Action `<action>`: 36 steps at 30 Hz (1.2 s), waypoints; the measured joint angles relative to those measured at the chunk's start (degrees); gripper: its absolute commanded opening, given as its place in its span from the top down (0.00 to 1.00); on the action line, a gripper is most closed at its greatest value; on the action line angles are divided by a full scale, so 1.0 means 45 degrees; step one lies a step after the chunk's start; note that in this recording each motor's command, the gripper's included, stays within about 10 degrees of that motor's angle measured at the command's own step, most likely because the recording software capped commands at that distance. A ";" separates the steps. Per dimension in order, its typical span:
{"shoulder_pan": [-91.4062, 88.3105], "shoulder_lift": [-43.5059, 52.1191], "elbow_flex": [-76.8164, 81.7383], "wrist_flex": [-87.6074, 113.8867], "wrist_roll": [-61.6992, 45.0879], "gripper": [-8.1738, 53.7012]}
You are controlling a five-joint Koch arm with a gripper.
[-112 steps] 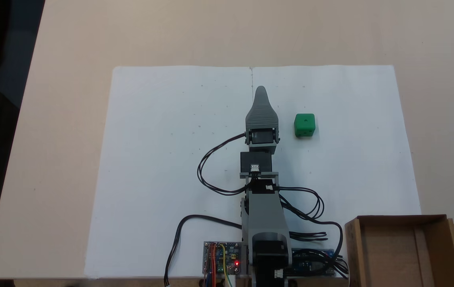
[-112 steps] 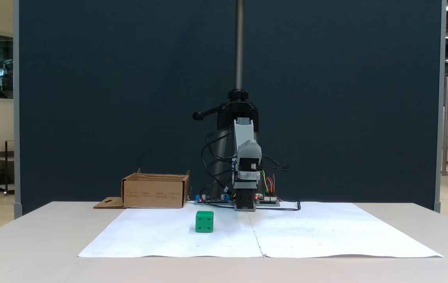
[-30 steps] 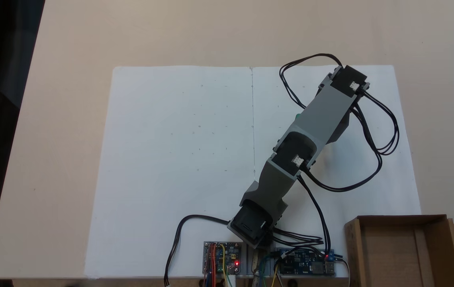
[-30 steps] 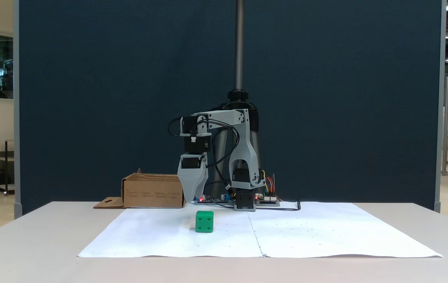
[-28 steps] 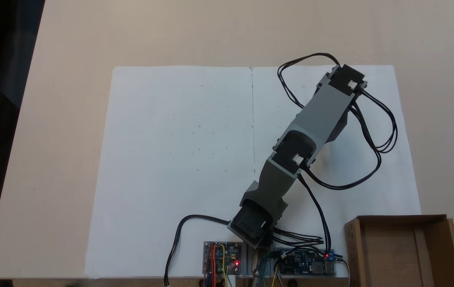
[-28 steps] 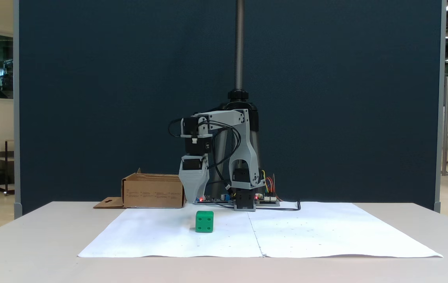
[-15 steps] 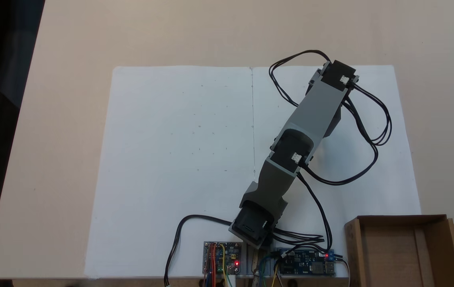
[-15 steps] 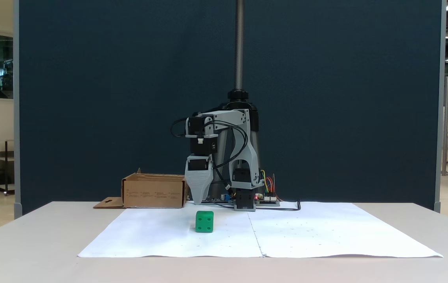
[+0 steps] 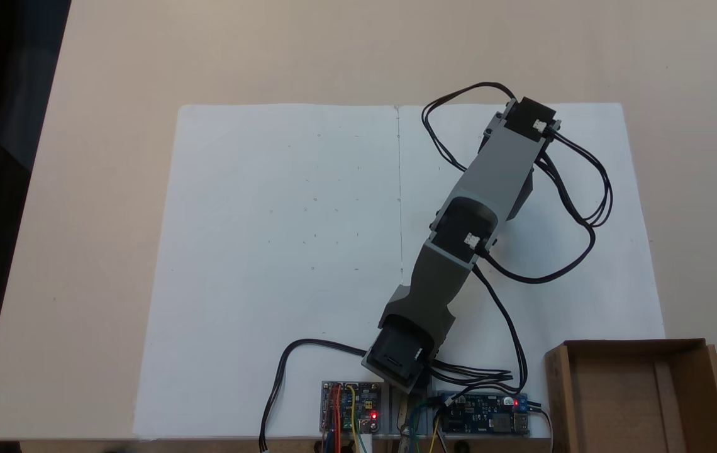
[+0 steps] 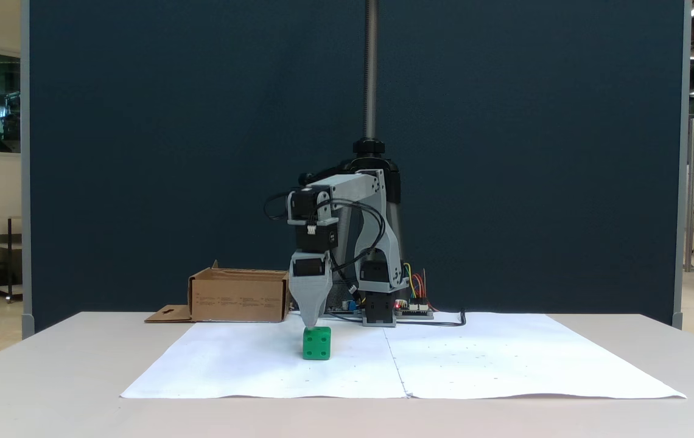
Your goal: Grasp a green dice and put it in the bin.
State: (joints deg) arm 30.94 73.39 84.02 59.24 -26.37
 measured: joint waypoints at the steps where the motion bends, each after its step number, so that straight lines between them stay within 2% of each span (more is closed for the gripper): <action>1: 0.0000 -0.0039 0.0000 -0.0020 0.0156 0.13; 15: -0.0215 -0.0469 0.0039 -0.0645 0.2363 0.15; 36: -0.0391 -0.1387 0.0059 -0.1191 0.1836 0.14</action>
State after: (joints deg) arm 29.18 67.15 84.29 53.88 -18.11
